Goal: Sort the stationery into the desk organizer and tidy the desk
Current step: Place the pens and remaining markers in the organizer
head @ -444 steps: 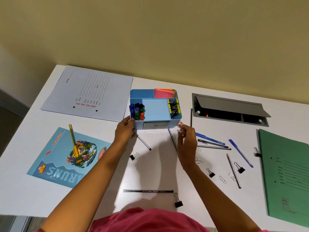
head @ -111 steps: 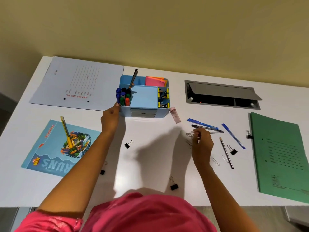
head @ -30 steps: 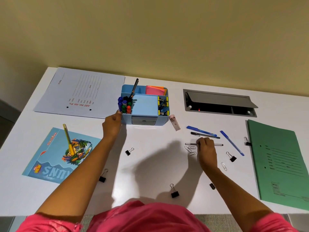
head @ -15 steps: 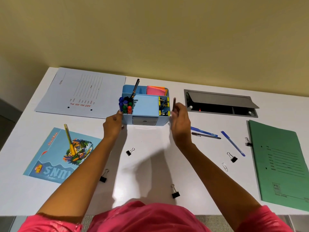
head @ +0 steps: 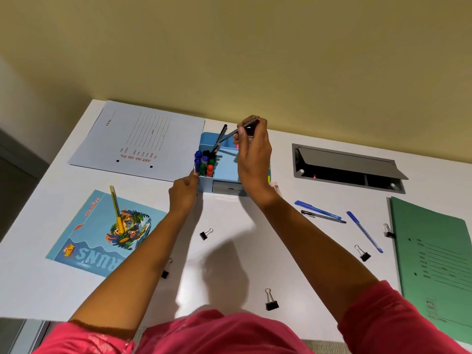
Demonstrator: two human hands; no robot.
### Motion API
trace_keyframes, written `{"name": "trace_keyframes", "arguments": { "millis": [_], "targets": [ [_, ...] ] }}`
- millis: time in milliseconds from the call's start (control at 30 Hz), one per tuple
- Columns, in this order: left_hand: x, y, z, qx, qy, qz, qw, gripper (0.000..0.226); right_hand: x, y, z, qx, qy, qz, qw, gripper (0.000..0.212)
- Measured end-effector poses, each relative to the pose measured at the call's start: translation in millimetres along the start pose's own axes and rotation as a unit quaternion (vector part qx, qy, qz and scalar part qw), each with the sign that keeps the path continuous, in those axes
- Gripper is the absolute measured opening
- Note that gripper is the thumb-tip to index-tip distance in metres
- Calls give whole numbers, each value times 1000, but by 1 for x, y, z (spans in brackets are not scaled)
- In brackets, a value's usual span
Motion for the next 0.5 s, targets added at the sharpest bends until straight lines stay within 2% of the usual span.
{"name": "trace_keyframes", "arguments": {
  "millis": [200,300,500],
  "targets": [
    [1,2,-1,-1,-1,-4,1000,54,17,-7,-14,0,43,91,995,14],
    [0,2,-2,4,-1,-4,1000,51,25,-8,-27,-4,65,116,991,14],
    [1,1,-2,8,-4,0,1000,44,31,-8,-42,20,80,123,989,31]
  ]
}}
Point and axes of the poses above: each hand's wrist, its own y-axis away from the middle knuckle, its own x-axis out of the palm, z = x × y, the point moved 1 cm from there along -y, towards the middle knuckle, and after that the axes turned 11 degrees about -y, right-handed, at the moved point
